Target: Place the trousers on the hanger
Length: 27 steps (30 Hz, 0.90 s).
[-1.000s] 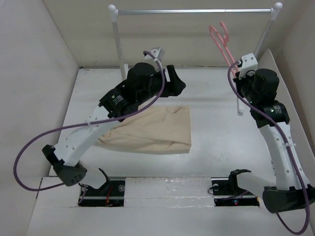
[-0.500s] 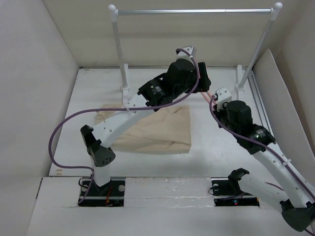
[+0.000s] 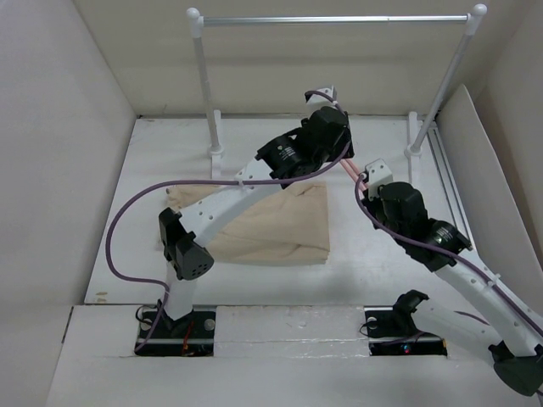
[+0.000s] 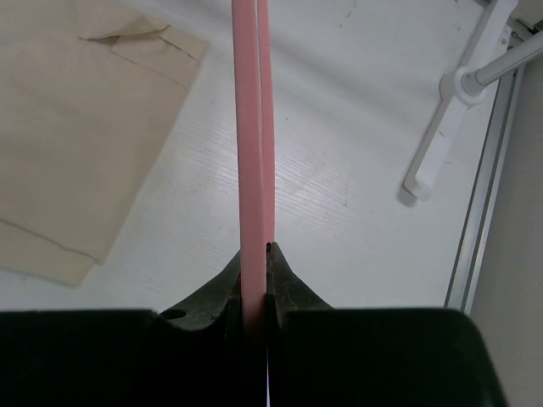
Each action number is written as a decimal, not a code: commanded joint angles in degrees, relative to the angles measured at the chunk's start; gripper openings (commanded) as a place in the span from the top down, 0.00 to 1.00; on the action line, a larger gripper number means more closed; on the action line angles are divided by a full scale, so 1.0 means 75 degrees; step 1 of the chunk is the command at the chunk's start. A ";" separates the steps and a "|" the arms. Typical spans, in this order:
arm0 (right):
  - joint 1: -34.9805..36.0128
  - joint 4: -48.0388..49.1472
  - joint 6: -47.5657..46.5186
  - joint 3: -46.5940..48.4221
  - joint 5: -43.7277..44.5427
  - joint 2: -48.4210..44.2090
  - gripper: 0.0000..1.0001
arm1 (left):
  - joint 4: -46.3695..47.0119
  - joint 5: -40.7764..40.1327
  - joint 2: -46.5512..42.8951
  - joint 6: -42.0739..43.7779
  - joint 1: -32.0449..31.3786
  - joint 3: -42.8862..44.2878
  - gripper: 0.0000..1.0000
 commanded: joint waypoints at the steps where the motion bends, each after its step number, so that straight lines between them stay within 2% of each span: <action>1: 0.0306 0.0189 0.0107 0.0074 0.0512 0.0050 1.00 | -0.0038 -0.0108 0.0006 -0.0180 0.0012 0.0341 0.52; 2: 0.0308 0.0177 0.0142 0.0074 0.0594 0.0073 1.00 | -0.0015 -0.0084 0.0076 -0.0204 0.0012 0.0376 0.54; 5: 0.0518 0.0107 0.0213 0.0063 0.0864 0.0097 1.00 | -0.0004 0.0010 0.0123 -0.0321 0.0012 0.0353 0.71; 6: 0.0519 0.0095 0.0224 0.0016 0.0911 0.0074 1.00 | 0.0031 0.0010 0.0112 -0.0333 0.0012 0.0271 0.81; 8: 0.0613 0.0025 0.0260 -0.0019 0.0946 0.0038 1.00 | 0.0125 0.0010 0.0019 -0.0345 0.0012 0.0119 0.87; 9: 0.0694 0.0002 0.0306 -0.0054 0.1004 -0.0020 1.00 | 0.0265 -0.0013 -0.0017 -0.0368 0.0082 -0.0056 0.96; 10: 0.0695 -0.0045 0.0330 -0.0159 0.1005 -0.0067 1.00 | 0.0289 -0.0037 -0.0052 -0.0368 0.0082 -0.0116 1.00; 13: 0.0776 -0.0151 0.0447 -0.0242 0.0982 -0.0230 0.96 | 0.0360 -0.0142 -0.0169 -0.0403 0.0082 -0.0338 1.00; 15: 0.0777 -0.0174 0.0517 -0.0242 0.0993 -0.0301 0.89 | 0.0453 -0.0212 -0.0321 -0.0438 0.0082 -0.0653 1.00; 17: 0.0847 -0.0385 0.0553 -0.0114 0.0982 -0.0313 1.00 | 0.0628 -0.0341 -0.0566 -0.0415 0.0000 -0.0970 1.00; 20: 0.0999 -0.0456 0.0588 -0.0124 0.0958 -0.0337 1.00 | 0.0758 -0.0377 -0.0673 -0.0485 0.0000 -0.1299 1.00; 23: 0.1070 -0.0455 0.0681 -0.0172 0.0981 -0.0186 1.00 | 0.0922 -0.0225 -0.0697 -0.0473 0.0000 -0.1359 0.67; 24: 0.1139 -0.0502 0.0728 -0.0137 0.1016 -0.0127 1.00 | 0.0969 -0.0178 -0.0697 -0.0474 0.0000 -0.1358 0.49; 25: 0.1221 -0.0607 0.0786 -0.0079 0.1075 0.0025 1.00 | 0.0969 -0.0201 -0.0755 -0.0485 0.0000 -0.1358 0.43; 27: 0.1222 -0.0608 0.0822 -0.0078 0.1110 0.0062 1.00 | 0.0969 -0.0283 -0.0767 -0.0497 0.0000 -0.1358 0.42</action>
